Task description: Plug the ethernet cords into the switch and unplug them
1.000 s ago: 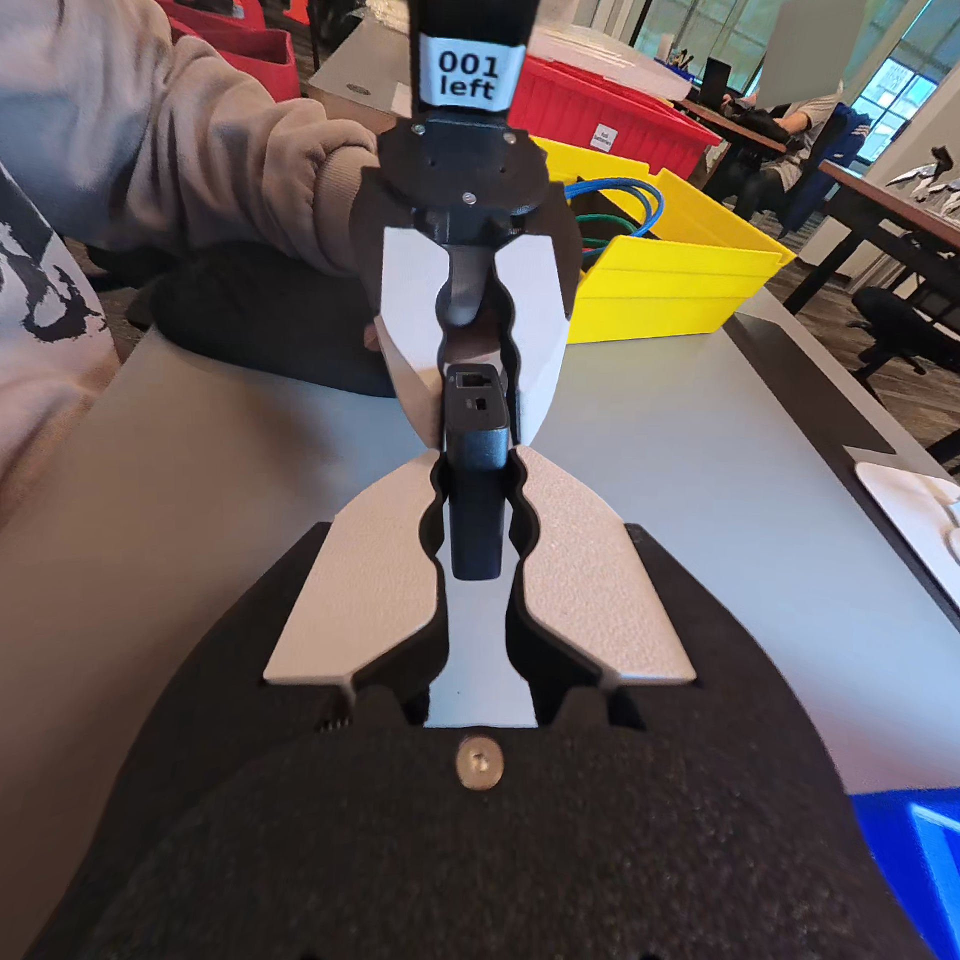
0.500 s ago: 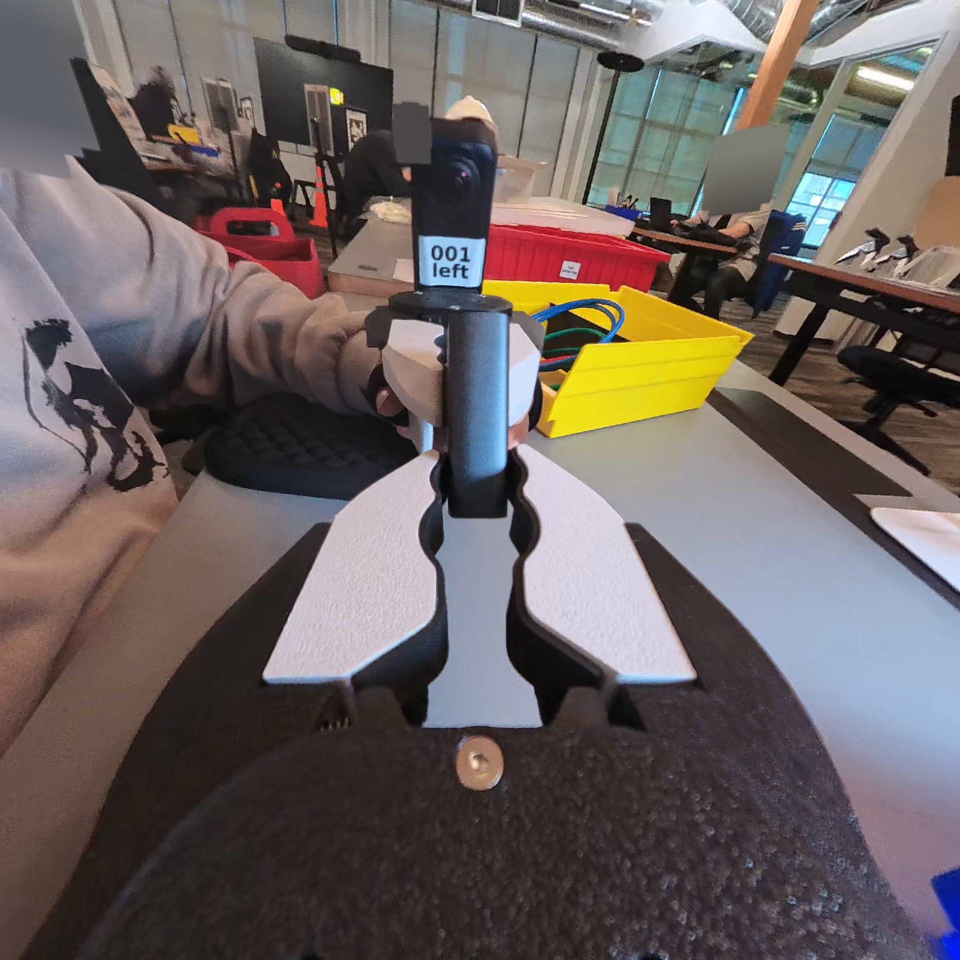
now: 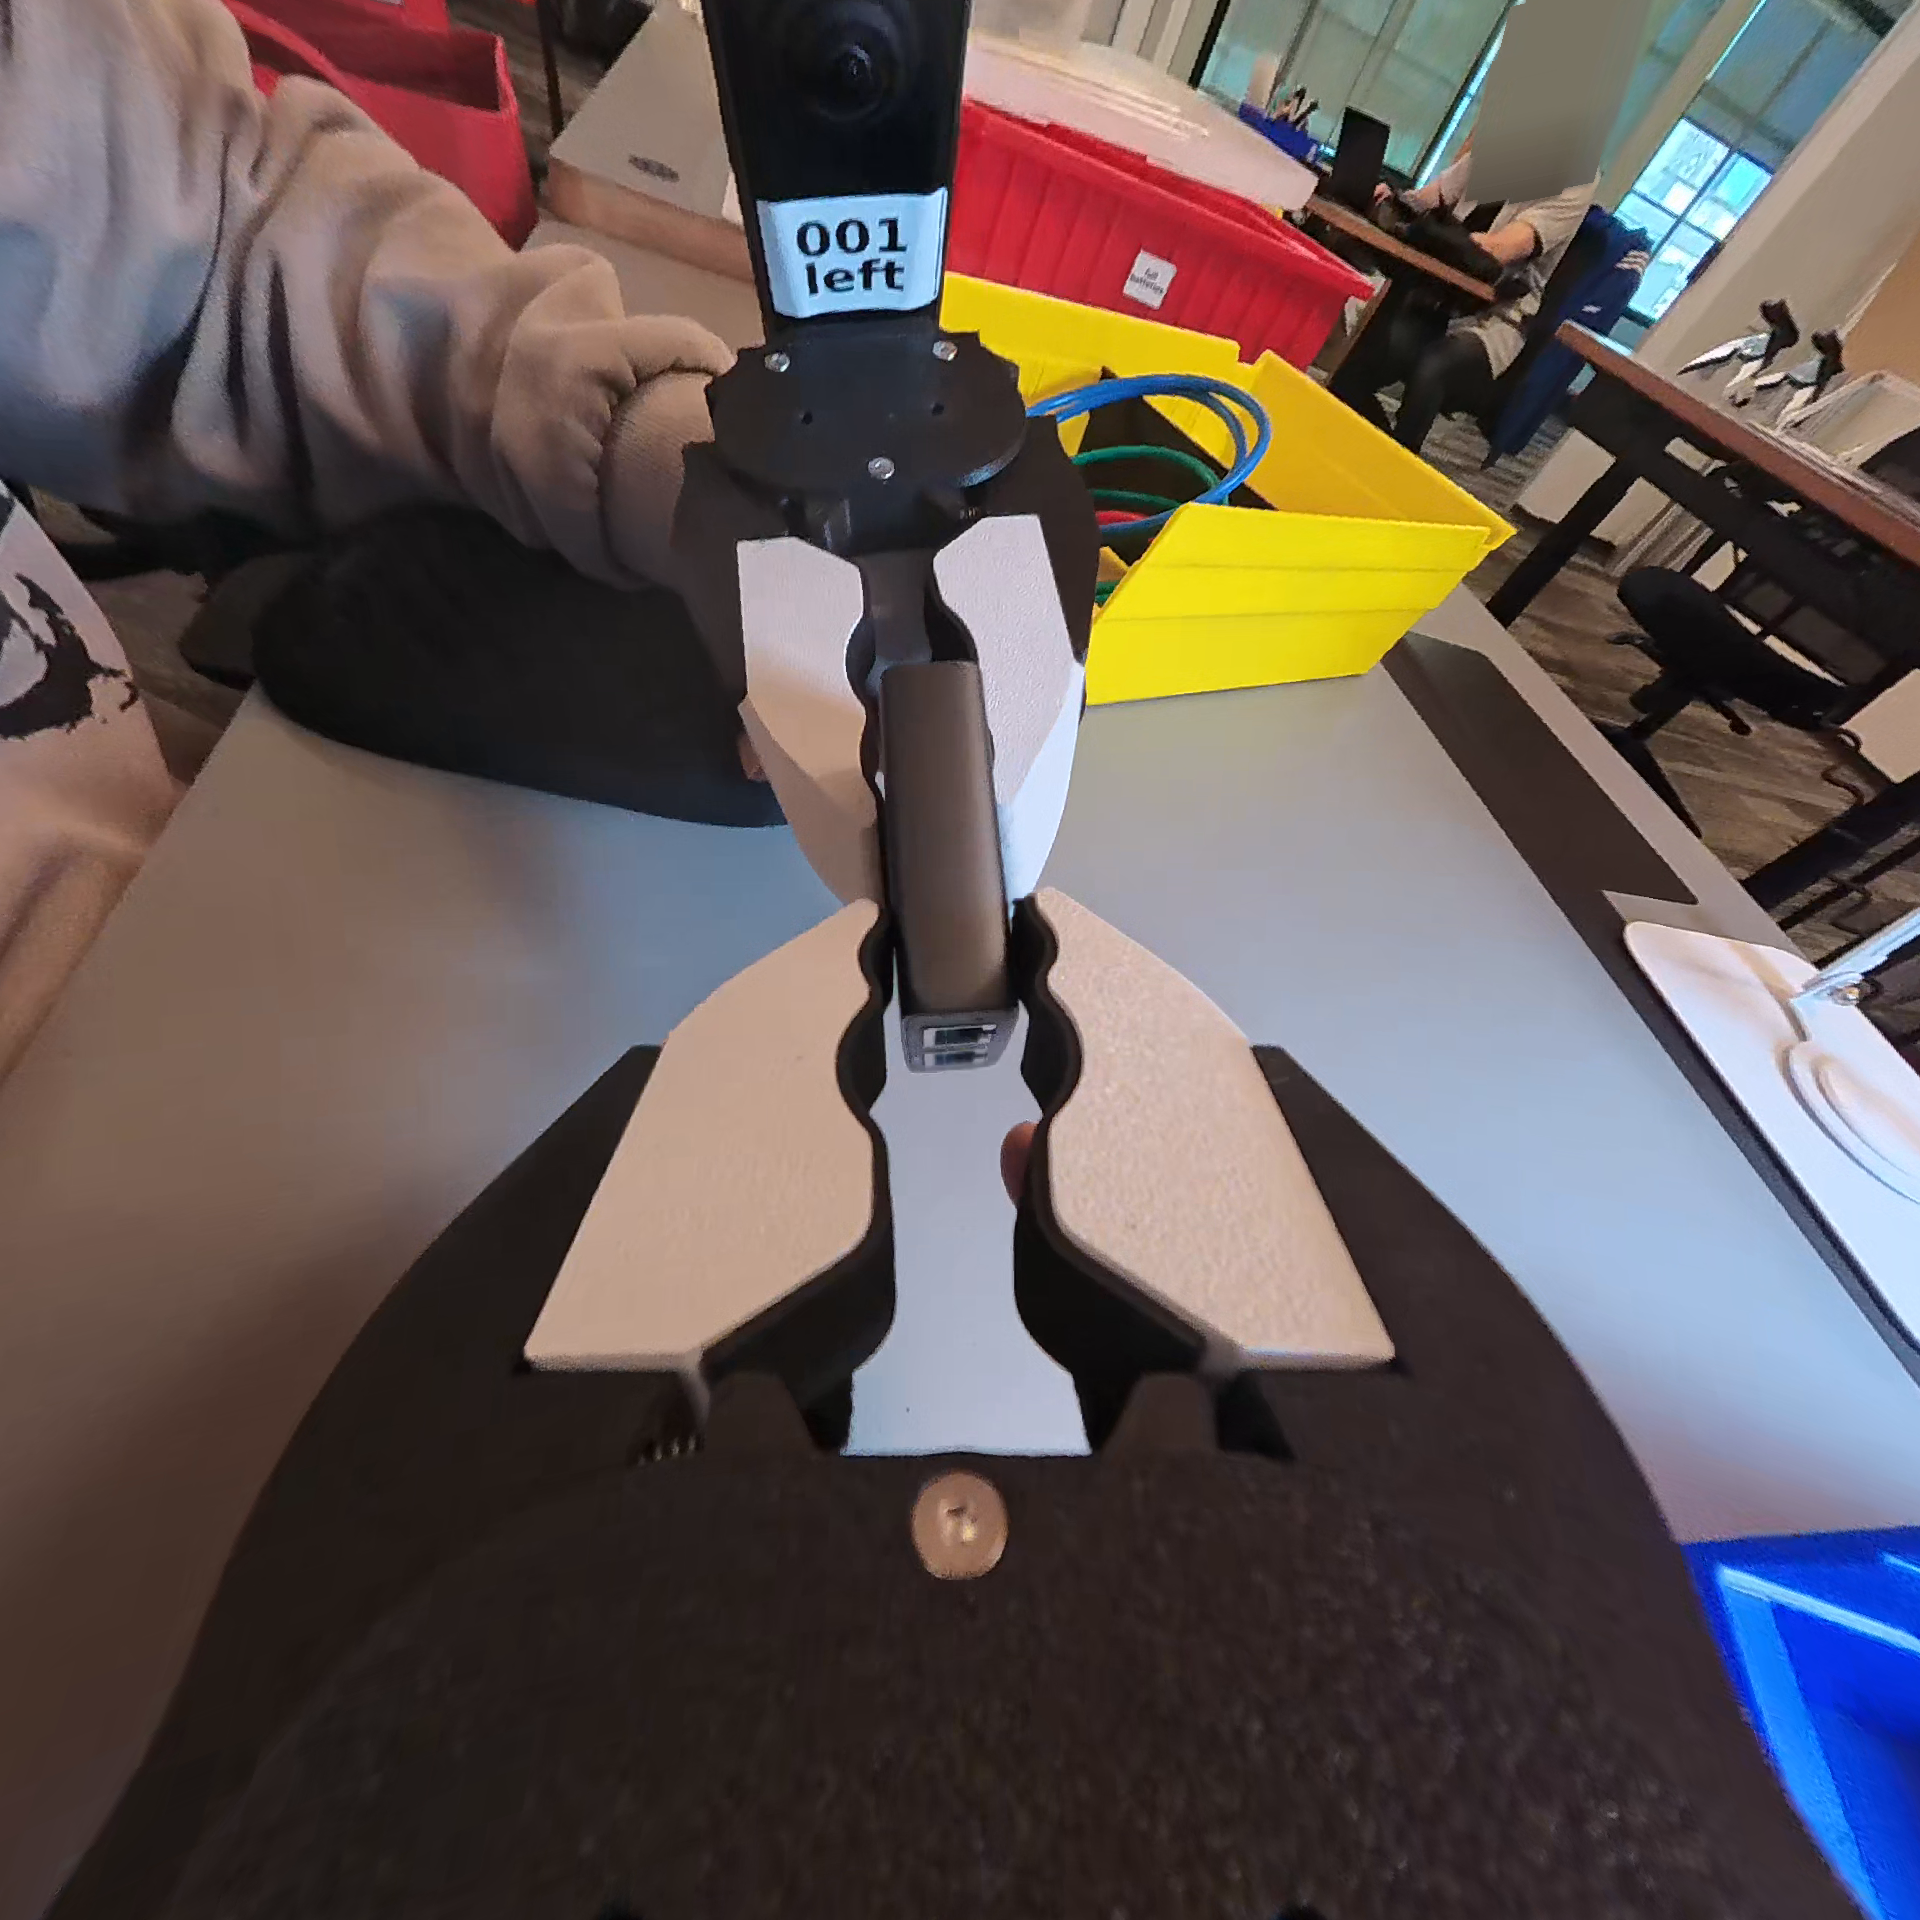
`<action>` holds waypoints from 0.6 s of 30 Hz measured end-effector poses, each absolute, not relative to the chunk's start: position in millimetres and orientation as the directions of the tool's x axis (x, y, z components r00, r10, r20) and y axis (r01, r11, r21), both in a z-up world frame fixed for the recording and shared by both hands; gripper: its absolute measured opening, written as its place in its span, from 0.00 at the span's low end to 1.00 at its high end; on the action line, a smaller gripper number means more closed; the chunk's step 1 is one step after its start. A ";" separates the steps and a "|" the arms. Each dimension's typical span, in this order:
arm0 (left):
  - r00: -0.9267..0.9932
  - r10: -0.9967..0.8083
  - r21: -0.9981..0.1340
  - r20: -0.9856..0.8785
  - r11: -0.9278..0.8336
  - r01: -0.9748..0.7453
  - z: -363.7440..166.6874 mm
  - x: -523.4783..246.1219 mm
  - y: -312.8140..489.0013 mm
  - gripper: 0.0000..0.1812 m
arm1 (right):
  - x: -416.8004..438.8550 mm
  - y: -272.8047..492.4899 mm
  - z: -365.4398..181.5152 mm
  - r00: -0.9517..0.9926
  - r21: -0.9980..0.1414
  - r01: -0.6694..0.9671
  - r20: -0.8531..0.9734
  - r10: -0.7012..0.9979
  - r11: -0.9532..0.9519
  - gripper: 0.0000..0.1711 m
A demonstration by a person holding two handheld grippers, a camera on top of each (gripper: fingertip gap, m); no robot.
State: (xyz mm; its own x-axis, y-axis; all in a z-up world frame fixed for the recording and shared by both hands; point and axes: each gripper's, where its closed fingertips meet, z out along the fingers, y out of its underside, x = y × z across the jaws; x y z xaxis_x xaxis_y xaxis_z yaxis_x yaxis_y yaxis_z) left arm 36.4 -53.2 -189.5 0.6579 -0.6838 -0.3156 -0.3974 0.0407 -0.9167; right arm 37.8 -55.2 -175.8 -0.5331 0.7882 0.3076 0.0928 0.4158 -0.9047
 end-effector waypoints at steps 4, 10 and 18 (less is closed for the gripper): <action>0.657 -0.683 -0.919 -0.317 0.051 -0.390 -189.0 38.1 -53.7 0.12 | 37.7 -58.2 -172.5 -0.539 -0.930 0.085 0.259 0.801 0.358 0.13; 0.669 -0.651 -0.909 -0.359 0.080 -0.409 -184.2 35.2 -52.0 0.12 | 37.2 -60.3 -159.5 -0.568 -0.983 0.095 0.077 0.819 0.158 0.14; 0.678 -0.628 -0.910 -0.381 0.125 -0.396 -177.6 28.9 -51.7 0.12 | 42.1 -47.2 -145.1 -0.530 -0.987 0.010 0.131 0.838 0.160 0.18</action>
State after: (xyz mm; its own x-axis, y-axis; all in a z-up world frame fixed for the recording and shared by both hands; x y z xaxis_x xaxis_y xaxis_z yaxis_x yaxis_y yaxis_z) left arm 28.9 -51.7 -177.6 0.6783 -0.6283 -0.3811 -0.3956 0.1248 -0.9099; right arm 42.1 -47.2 -145.1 -0.5304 0.8376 0.1309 0.0098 0.1605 -0.9870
